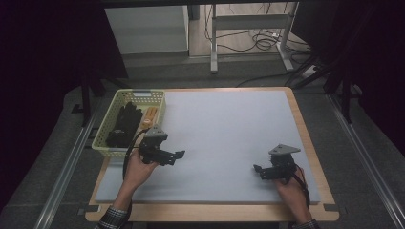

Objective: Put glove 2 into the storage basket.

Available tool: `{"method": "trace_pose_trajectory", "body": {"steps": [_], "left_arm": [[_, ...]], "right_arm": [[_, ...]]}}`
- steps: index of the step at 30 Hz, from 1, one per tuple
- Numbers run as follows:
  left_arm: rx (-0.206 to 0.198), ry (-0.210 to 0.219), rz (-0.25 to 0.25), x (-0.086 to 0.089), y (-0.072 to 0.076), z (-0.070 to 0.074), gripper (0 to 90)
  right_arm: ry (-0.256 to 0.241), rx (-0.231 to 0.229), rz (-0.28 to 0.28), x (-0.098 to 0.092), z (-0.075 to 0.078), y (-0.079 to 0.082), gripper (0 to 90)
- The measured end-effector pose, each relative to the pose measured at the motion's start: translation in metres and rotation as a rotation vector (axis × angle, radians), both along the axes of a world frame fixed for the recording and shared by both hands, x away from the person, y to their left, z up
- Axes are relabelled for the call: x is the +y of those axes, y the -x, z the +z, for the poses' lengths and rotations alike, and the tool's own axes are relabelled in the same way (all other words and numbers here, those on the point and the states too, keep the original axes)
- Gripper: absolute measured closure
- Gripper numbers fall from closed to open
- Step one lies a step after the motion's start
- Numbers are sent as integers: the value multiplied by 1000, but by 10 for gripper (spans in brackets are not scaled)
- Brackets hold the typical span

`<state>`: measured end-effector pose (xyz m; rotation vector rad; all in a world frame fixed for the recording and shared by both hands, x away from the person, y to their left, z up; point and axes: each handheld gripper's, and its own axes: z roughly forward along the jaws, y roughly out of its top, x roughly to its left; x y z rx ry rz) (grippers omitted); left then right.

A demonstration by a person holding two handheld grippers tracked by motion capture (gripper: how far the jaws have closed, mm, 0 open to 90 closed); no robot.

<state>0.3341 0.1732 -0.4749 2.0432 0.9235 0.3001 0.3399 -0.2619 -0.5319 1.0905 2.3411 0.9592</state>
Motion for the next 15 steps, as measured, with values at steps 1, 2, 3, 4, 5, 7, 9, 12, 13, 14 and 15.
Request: {"method": "trace_pose_trajectory", "body": {"steps": [1,2,3,4,5,7,9,12,13,14,15], "left_arm": [[-2,0,-1,-1,1,-1,24],[-3,-1,-4,-2,1,-1,24],[-5,-1,-6,-3,2,-1,24],[-7,0,-8,-4,2,-2,24],[-6,1,-9,-5,3,-3,24],[-5,7,-13,-7,4,-5,24],[-4,14,-16,-9,5,-7,24],[0,15,-20,-12,7,-12,24],[2,12,-23,-12,7,-13,24],[2,14,-24,-13,8,-14,25],[2,15,-24,-14,8,-15,25]], "right_arm": [[2,-1,0,0,0,0,96],[0,0,0,0,0,0,96],[0,0,0,0,0,0,96],[1,-1,0,0,0,0,96],[0,0,0,0,0,0,96],[1,0,0,0,0,0,96],[1,-1,0,0,0,0,96],[1,-1,0,0,0,0,96],[1,-1,1,0,0,0,96],[1,-1,0,0,0,0,96],[1,0,0,0,0,0,96]]}}
